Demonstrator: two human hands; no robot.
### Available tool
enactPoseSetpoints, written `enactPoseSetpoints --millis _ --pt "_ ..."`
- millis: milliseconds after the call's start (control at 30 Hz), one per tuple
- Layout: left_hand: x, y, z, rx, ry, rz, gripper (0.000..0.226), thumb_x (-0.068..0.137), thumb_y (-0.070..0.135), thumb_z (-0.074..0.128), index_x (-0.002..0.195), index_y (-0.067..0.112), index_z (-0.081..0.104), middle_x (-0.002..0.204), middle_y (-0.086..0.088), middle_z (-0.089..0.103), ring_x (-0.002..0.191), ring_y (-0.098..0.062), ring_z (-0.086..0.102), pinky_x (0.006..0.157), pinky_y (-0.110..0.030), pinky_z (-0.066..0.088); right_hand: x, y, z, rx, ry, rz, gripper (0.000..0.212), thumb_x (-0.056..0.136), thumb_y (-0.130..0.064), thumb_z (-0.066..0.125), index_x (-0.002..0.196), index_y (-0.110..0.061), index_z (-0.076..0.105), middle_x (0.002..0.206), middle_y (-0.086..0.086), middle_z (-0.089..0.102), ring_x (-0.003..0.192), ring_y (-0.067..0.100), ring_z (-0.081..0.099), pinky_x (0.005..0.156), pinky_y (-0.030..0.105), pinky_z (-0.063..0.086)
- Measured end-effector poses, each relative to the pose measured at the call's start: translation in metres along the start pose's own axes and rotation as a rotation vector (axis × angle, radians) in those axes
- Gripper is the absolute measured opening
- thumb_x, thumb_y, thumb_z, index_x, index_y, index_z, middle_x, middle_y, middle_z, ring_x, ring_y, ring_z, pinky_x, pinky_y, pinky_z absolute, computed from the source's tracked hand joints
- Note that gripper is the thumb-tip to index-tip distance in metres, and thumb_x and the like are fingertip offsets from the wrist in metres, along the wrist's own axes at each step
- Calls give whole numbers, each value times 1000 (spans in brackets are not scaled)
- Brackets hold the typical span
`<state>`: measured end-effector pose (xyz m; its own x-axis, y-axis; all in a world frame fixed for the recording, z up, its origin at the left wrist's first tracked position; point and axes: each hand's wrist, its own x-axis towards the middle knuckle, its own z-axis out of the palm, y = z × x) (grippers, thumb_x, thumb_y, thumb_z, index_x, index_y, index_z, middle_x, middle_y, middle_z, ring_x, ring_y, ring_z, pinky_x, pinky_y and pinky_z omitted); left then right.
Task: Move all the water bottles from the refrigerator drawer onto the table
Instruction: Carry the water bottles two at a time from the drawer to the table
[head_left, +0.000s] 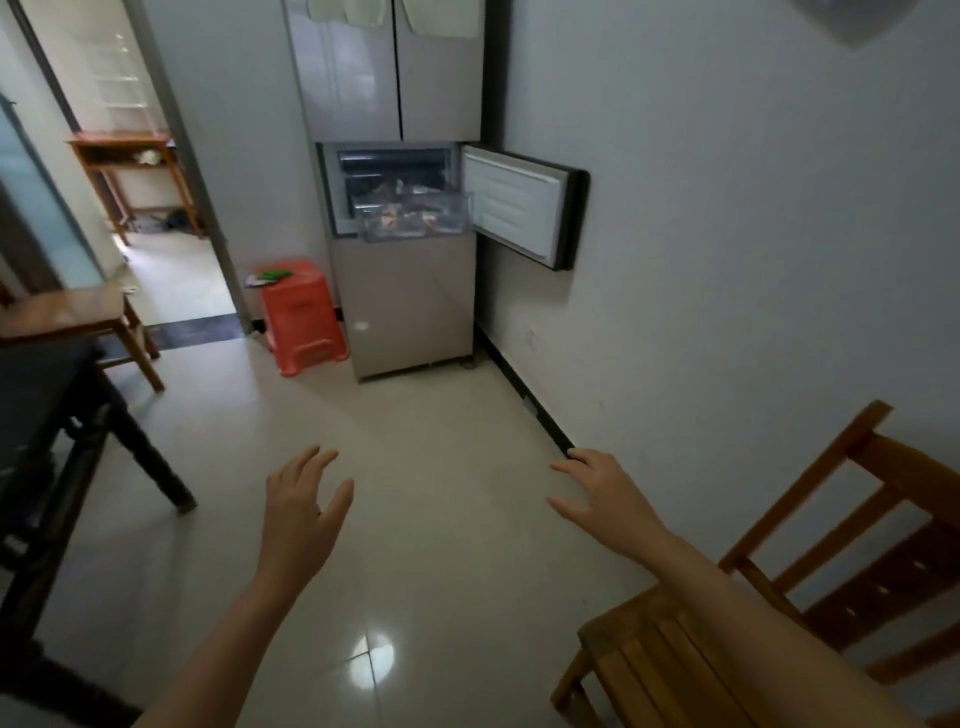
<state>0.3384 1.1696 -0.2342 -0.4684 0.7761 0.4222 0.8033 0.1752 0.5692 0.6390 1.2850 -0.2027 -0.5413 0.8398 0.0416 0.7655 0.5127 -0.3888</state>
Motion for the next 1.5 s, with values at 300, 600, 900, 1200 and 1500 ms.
enactPoseSetpoints --millis 300,600,900,1200,1500 --pt "109 -36 38 35 122 -81 38 79 5 69 114 -4 58 121 -27 55 115 -43 47 98 -47 31 146 9 -6 -36 22 -104 50 88 -39 56 134 -22 45 143 5 37 134 19 30 109 34 29" --pt "249 -34 94 -41 133 -32 39 80 13 67 114 -3 59 120 -26 55 113 -43 47 95 -48 34 281 30 -50 -105 76 -115 51 89 -35 56 136 -20 42 143 6 37 133 19 30 107 27 25" --pt "321 -34 151 -46 81 -41 46 76 26 54 113 -1 60 119 -24 56 112 -42 48 94 -47 35 368 78 -63 -138 58 -108 52 90 -38 54 138 -24 38 146 5 33 136 17 26 110 31 24" --pt "419 -1 211 -7 153 -47 50 77 35 50 110 0 61 116 -23 59 109 -40 51 92 -44 36 498 141 -90 -95 79 -207 55 88 -36 57 139 -25 37 144 8 35 132 21 32 107 32 27" --pt "509 27 271 66 181 -104 58 77 44 43 111 1 60 118 -20 59 111 -36 52 94 -36 33 627 186 -108 -60 18 -318 57 89 -36 56 141 -23 34 148 8 31 136 21 28 110 31 24"
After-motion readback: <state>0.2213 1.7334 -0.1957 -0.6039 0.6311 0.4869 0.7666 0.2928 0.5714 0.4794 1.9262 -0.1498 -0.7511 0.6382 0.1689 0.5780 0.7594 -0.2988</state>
